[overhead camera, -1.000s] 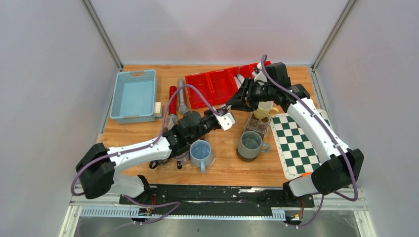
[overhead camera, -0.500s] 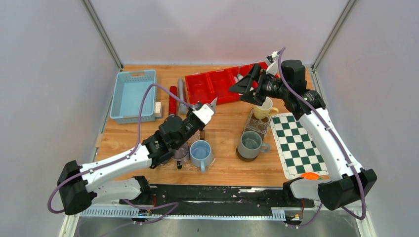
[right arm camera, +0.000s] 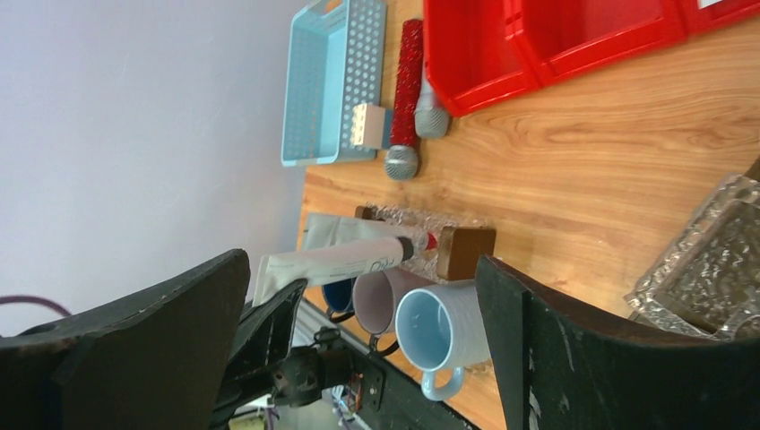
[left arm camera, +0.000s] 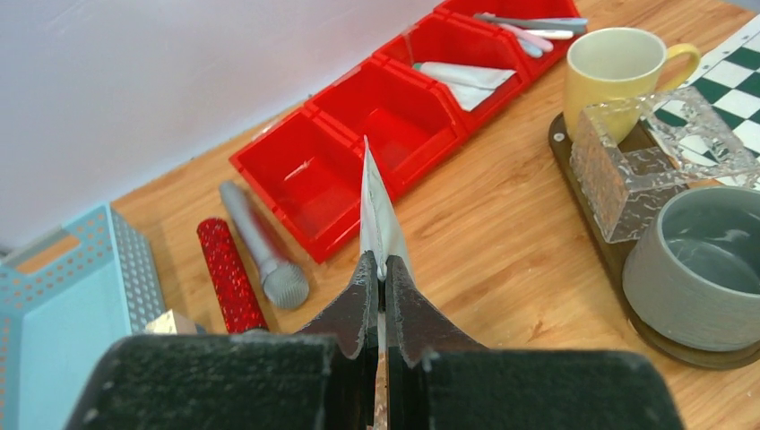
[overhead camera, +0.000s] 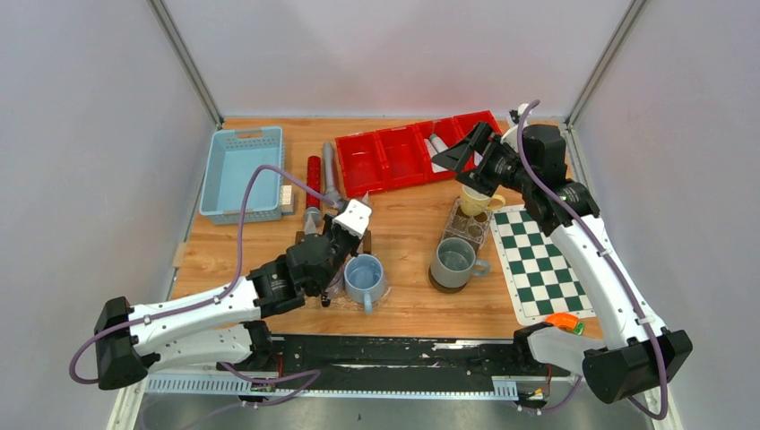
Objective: Prepare toiletry sets of a toothbrush and toothpaste on the tray
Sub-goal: Place the toothpaste in the toothpaste holder.
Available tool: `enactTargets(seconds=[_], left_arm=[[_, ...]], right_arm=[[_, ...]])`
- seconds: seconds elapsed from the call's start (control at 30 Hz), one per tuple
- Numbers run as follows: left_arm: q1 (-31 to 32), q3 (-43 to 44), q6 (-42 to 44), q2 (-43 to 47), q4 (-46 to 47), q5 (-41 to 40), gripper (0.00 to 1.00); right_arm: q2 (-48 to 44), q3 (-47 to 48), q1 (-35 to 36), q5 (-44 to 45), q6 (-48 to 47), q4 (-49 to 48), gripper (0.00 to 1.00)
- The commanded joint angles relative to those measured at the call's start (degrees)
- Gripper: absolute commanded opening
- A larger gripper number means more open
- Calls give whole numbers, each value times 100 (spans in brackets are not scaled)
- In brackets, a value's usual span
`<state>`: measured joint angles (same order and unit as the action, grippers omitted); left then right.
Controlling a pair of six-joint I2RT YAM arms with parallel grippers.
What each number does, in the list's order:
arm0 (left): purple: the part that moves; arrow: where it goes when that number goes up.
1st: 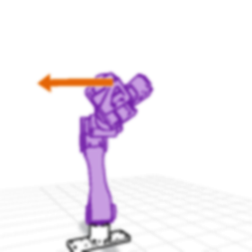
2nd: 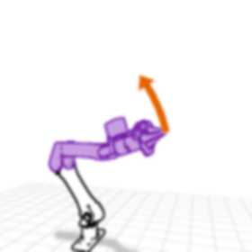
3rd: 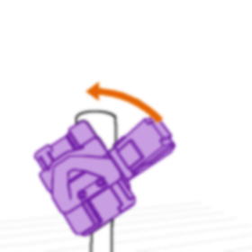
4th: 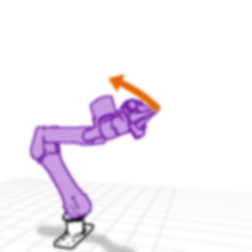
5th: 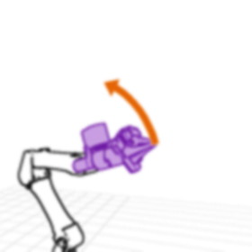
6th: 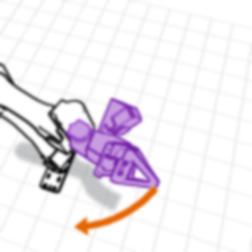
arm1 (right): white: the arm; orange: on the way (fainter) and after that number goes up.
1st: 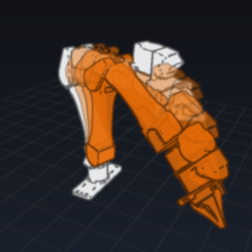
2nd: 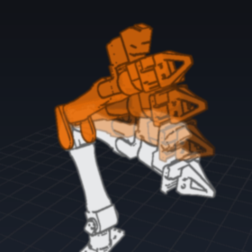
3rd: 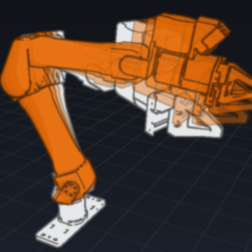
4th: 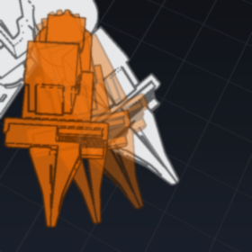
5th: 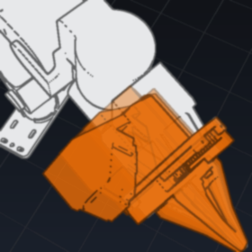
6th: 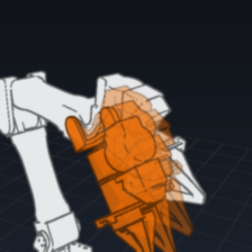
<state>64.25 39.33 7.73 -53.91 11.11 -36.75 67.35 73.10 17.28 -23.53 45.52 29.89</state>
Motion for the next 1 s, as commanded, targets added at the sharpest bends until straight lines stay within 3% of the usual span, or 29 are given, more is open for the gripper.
enactTargets(seconds=[0.0, 0.17, 0.57, 0.97], left_arm=[[203, -8, -622, 192, -86, -983, 0], [211, -259, -1124, 334, -91, -1219, 0], [204, -839, -989, 86, 1142, -1511, 0], [194, -913, -1138, -116, 1265, -1538, 0]], right_arm=[[-275, -128, -76, 529, -107, -280, 100], [-384, -252, -146, 647, -138, -283, 100], [-444, -479, -220, 588, -131, -364, 100], [-451, -520, -243, 532, -118, -430, 100]])
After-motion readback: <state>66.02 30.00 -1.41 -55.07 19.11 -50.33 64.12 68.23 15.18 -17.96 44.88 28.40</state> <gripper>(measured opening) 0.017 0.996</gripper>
